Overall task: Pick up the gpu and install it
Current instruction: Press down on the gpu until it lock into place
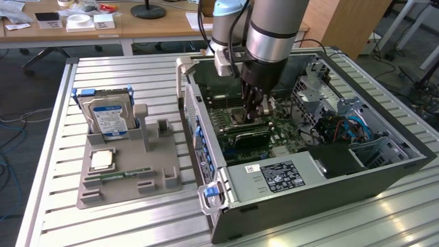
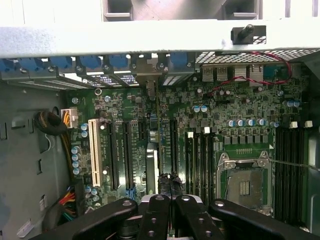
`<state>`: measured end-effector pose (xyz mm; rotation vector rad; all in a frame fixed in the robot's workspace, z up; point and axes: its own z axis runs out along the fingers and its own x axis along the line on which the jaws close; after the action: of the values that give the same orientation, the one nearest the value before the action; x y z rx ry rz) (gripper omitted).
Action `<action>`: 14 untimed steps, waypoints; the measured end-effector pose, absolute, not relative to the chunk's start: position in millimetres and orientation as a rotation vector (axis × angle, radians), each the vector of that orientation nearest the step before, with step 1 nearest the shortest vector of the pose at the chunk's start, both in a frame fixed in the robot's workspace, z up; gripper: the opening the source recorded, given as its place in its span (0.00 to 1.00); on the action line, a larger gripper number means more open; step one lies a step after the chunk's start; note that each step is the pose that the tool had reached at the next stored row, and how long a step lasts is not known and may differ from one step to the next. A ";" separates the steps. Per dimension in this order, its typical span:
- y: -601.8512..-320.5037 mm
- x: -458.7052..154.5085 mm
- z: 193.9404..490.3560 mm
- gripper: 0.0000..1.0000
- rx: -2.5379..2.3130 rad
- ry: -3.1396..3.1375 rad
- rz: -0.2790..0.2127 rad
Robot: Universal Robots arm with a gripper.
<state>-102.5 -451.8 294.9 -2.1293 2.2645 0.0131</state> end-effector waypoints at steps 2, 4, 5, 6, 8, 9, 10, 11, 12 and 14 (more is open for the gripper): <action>-451.9 -102.5 294.7 0.14 -2.130 2.265 0.013; -451.8 -102.5 294.2 0.14 -2.129 2.265 0.013; -451.8 -102.5 293.5 0.14 -2.129 2.264 0.013; -451.8 -102.5 292.6 0.14 -2.129 2.265 0.013; -451.8 -102.5 290.7 0.14 -2.129 2.265 0.013; -451.8 -102.5 290.2 0.14 -2.129 2.265 0.013; -451.8 -102.5 290.2 0.14 -2.130 2.265 0.013; -451.9 -102.5 290.2 0.14 -2.130 2.265 0.013; -451.9 -102.5 290.2 0.14 -2.130 2.265 0.013; -451.9 -102.5 290.1 0.14 -2.129 2.265 0.013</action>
<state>-102.5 -451.9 290.1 -2.1295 2.2647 0.0129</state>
